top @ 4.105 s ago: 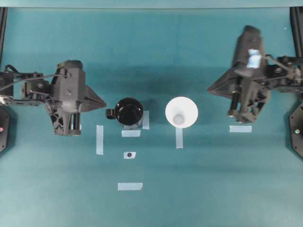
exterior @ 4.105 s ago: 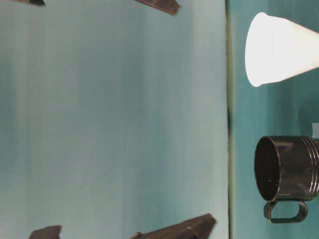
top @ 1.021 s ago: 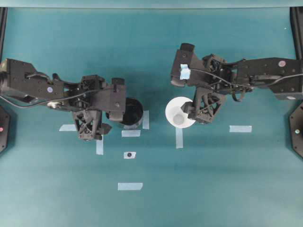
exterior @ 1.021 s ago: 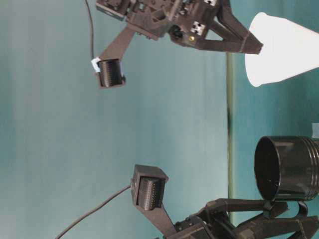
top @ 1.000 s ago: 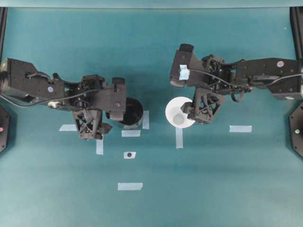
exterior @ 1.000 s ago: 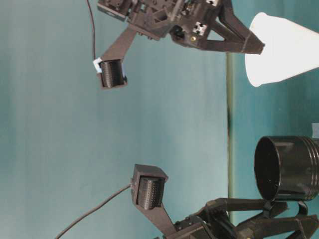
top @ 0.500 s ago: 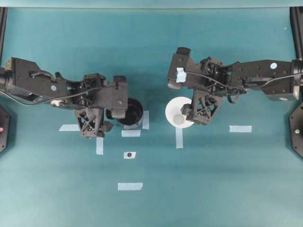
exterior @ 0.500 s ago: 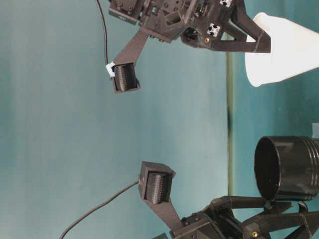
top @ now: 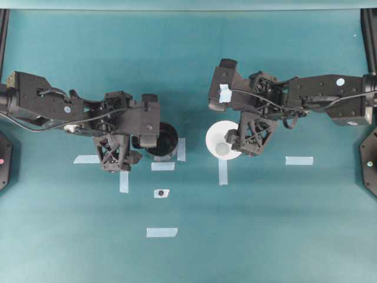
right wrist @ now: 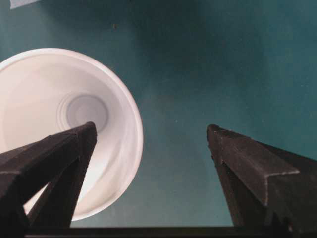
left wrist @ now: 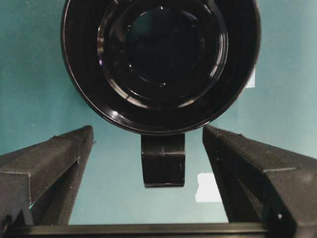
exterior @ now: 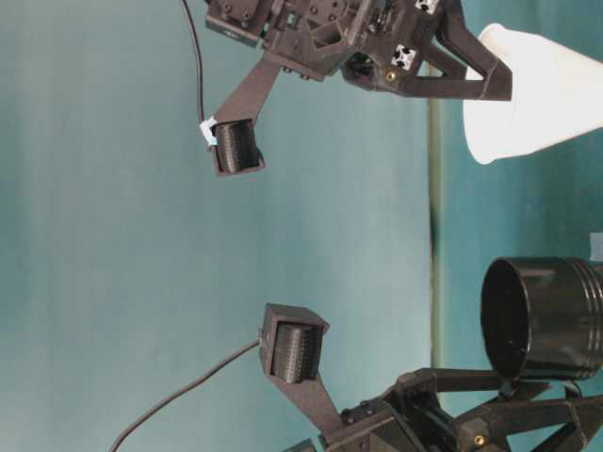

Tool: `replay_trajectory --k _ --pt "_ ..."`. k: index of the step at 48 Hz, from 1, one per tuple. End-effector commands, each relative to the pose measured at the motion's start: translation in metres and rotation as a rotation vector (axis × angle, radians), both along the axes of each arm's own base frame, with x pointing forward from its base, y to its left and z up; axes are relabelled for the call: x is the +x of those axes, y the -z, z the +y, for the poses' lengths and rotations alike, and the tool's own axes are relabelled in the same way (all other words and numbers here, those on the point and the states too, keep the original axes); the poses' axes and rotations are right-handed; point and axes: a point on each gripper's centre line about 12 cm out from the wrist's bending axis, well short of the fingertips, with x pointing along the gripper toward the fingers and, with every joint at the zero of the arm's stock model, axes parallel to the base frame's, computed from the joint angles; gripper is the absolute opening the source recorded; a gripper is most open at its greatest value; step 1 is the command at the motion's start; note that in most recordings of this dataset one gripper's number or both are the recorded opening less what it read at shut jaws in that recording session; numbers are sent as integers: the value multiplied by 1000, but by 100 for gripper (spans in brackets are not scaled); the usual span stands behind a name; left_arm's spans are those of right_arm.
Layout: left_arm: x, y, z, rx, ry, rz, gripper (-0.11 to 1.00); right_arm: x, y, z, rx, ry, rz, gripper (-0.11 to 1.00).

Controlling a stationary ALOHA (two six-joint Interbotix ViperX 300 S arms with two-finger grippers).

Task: Holding the cup holder with the left arm, the right arm places the cup into the cup holder.
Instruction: 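Lower both grippers, opening around the holder handle and the cup rim, then close left gripper on the holder handle and right gripper on the cup rim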

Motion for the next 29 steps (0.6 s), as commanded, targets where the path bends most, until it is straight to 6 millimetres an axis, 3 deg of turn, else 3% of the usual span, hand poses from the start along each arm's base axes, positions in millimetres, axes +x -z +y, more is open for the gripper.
replay_trajectory --k 1,29 --pt "7 -11 2 7 -2 -39 96 7 -12 -2 -8 2 -41 98" --pt "9 -13 2 8 -2 -44 96 8 -14 -3 -9 3 -47 97"
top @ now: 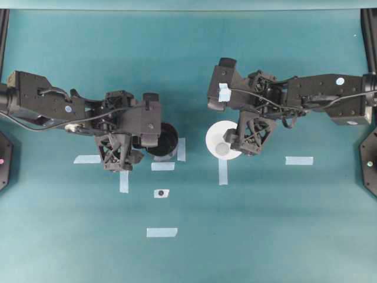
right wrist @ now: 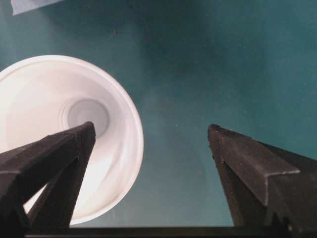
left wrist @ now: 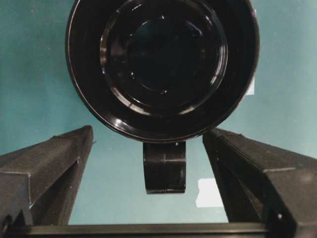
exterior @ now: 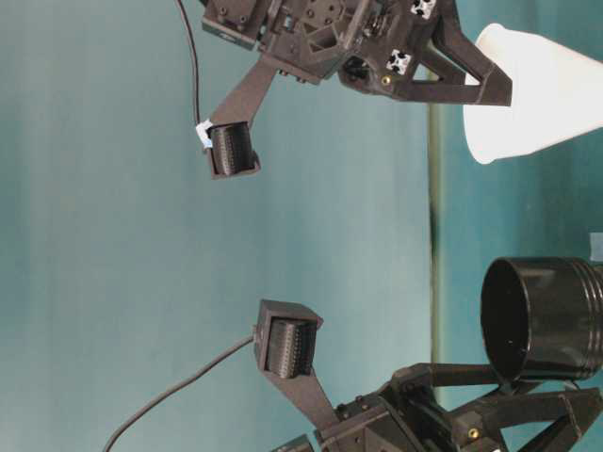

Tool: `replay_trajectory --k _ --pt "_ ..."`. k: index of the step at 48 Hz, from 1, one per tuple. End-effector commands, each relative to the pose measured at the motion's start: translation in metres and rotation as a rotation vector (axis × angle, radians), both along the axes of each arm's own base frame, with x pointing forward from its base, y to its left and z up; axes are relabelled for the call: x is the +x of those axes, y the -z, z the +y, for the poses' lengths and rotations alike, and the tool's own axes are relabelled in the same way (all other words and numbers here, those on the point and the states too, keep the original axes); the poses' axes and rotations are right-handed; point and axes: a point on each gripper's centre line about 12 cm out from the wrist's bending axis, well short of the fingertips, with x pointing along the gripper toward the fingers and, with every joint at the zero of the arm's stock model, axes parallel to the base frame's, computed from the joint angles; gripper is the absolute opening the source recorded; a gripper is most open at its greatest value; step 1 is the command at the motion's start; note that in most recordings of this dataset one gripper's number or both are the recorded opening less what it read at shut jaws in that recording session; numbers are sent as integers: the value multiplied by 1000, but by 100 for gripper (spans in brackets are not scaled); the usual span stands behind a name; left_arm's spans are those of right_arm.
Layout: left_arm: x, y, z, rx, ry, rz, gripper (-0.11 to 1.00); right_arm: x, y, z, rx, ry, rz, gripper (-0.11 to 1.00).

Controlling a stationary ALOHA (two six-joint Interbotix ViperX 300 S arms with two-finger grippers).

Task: Holding the cup holder with the left arm, the right arm places the cup into the cup holder.
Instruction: 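Close left gripper on the holder handle and right gripper on the cup rim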

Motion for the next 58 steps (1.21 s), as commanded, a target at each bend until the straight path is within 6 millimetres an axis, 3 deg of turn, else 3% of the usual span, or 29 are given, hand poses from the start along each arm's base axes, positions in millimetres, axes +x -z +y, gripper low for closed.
replay_trajectory --k 1,15,23,30,34,38,58 --pt "6 -11 2 5 -3 -35 96 6 -12 -3 -8 5 -39 97" --pt "5 -8 2 3 -3 -21 89 6 -9 -3 -4 9 -32 94" --pt "4 -8 2 3 -1 -9 59 6 -7 -3 6 20 -23 77" --pt "4 -10 2 5 0 -12 25 5 -8 -2 13 33 -25 43" --pt "4 -14 2 8 4 -22 25 6 -9 -2 15 36 -33 22" --pt "4 -15 1 9 7 -23 25 6 -9 -2 14 36 -35 9" --pt "5 -20 2 12 7 -38 25 8 -13 -2 27 47 -47 6"
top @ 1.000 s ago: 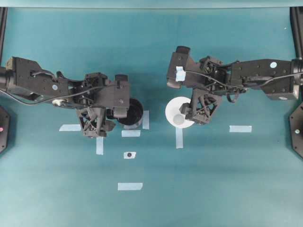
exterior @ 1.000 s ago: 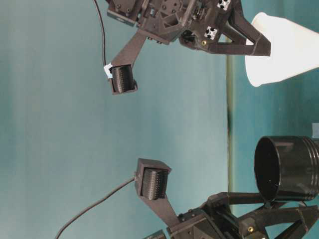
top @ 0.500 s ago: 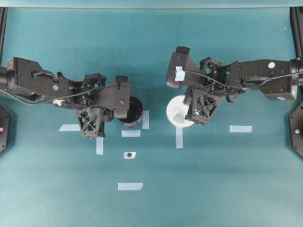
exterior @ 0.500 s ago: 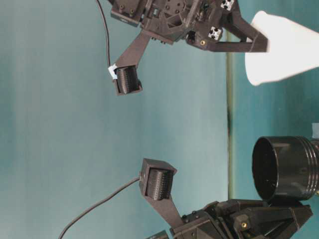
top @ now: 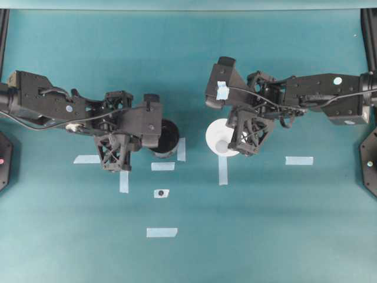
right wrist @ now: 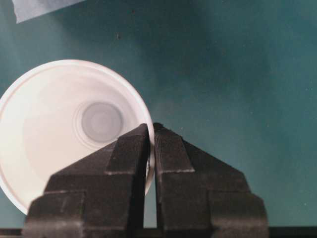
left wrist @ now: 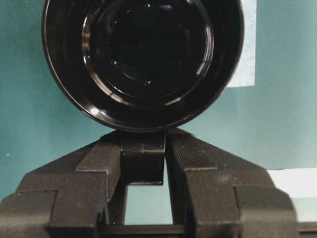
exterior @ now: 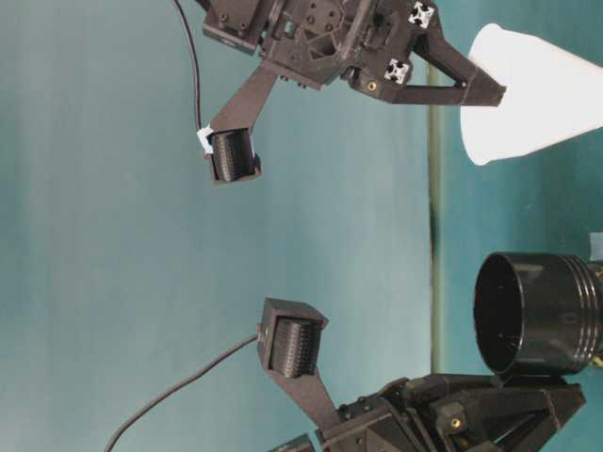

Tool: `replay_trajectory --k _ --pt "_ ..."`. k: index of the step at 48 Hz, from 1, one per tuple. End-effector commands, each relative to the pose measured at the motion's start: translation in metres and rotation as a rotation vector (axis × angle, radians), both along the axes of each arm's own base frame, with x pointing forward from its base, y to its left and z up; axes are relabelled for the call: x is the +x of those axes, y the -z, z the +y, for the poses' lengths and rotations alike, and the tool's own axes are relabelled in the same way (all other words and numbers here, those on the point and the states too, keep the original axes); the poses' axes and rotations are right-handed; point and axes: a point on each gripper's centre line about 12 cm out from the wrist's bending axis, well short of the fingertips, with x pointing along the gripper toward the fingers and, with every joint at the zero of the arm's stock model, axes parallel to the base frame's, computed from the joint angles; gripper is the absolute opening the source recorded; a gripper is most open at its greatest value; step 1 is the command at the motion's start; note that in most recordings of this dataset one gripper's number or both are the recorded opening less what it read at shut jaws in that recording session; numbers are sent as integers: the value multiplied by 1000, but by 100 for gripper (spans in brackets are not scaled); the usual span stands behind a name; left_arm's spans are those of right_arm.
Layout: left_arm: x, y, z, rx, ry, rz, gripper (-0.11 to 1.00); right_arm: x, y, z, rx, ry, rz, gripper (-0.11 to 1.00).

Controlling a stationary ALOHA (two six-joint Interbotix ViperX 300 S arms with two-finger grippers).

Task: Holding the cup holder with the left arm, the right arm places the cup into the cup holder.
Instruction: 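Close left gripper on the holder handle and right gripper on the cup rim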

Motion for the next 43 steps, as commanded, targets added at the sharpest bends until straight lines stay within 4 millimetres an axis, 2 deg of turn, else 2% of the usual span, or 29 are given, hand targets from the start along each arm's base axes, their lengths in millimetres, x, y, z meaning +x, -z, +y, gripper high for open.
replay_trajectory --k 1,23,43 --pt "7 -20 2 12 2 -62 25 5 -14 -1 4 17 -48 6" --pt "8 -34 1 16 4 -103 25 -1 -43 -6 23 76 -129 3" --pt "18 -49 -8 20 32 -126 25 -11 -69 -4 39 118 -196 3"
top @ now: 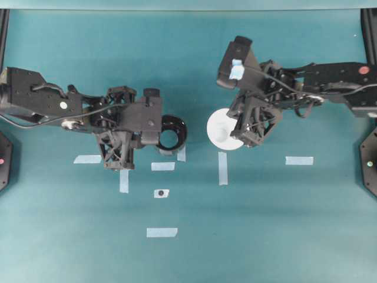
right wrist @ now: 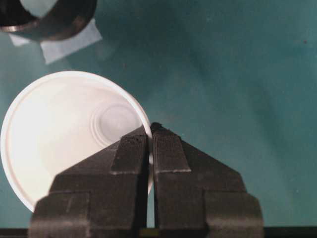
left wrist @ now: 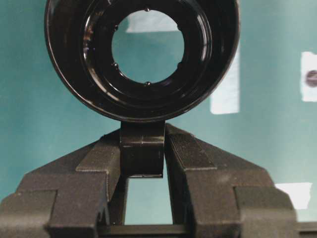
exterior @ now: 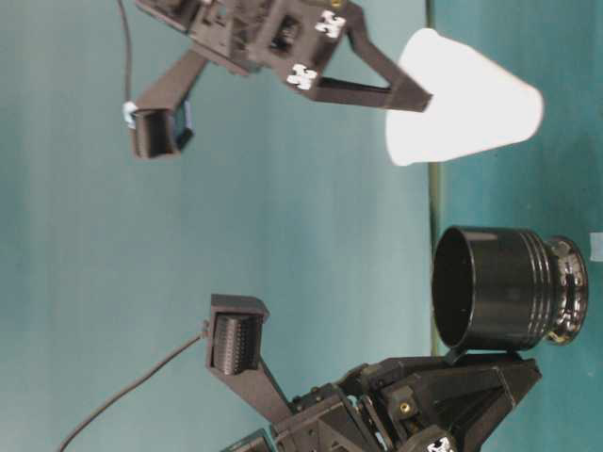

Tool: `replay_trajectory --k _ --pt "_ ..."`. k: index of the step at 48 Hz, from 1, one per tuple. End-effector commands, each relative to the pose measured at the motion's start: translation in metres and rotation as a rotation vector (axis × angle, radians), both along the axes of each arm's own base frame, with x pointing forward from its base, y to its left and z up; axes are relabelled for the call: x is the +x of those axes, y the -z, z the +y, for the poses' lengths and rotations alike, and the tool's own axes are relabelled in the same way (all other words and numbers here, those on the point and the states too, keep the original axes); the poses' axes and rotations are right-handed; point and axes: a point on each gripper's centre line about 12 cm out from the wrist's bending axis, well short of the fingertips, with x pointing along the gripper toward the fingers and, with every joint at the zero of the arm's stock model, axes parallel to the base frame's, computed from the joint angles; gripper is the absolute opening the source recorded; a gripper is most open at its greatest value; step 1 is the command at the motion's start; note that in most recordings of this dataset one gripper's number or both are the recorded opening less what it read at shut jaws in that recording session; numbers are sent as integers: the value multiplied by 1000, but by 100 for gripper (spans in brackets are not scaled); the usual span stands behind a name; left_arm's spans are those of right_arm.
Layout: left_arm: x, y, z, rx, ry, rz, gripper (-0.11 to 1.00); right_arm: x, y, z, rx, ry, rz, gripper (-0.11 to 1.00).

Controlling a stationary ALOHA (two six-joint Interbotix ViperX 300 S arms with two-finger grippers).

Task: Holding the cup holder with the left arm, the right arm places the cup into the cup holder.
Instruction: 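Close left gripper on the holder handle and right gripper on the cup rim, then lift the holder with the left gripper and the cup with the right gripper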

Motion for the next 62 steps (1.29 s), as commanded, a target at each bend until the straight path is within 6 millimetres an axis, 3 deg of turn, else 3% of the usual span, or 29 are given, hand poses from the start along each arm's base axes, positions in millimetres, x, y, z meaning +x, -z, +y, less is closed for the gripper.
replay_trajectory --k 1,20,43,62 --pt "8 -22 -2 11 13 -57 25 -2 -21 -1 -6 14 -65 3" --pt "16 -32 -7 11 27 -70 25 -19 -54 3 2 37 -98 3" --pt "19 -29 -9 10 32 -67 25 -45 -121 5 68 117 -188 3" --pt "36 -32 -8 12 33 -84 25 -36 -136 6 72 111 -199 3"
